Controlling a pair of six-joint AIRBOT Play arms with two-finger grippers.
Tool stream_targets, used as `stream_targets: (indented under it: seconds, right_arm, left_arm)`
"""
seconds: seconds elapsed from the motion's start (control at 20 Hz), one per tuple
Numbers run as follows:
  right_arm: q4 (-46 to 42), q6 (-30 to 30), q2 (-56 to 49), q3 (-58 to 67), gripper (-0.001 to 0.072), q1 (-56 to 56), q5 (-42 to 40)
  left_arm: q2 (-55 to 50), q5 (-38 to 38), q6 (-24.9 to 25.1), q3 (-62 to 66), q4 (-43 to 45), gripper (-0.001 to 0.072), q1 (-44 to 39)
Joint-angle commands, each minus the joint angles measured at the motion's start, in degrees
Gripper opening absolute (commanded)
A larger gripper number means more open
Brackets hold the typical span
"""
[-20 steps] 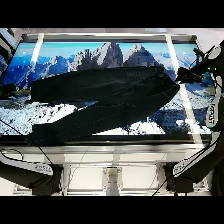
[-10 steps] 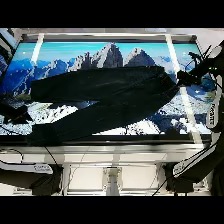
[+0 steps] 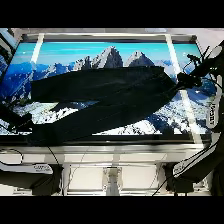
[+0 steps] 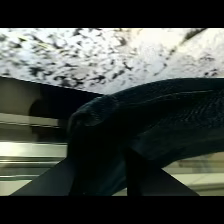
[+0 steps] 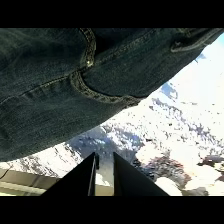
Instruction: Fold the clothes and pants, and hang the long-sleeved shirts on hangers.
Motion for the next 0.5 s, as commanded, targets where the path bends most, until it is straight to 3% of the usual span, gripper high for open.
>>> stream_targets:
  seconds: [0.0, 0.45]
  right_arm:
    - [0.04, 0.00, 0.02, 0.00, 0.0132, 0.04, -0.39]
    - [1.53, 0.59, 0.00, 0.00, 0.0132, 0.04, -1.31]
  left_arm:
    - [1.77, 3.45, -1.11, -0.22, 2.29, 0.0257, -0.24]
    - [1.84, 6.21, -0.68, -0.35, -0.68, 0.0257, -0.63]
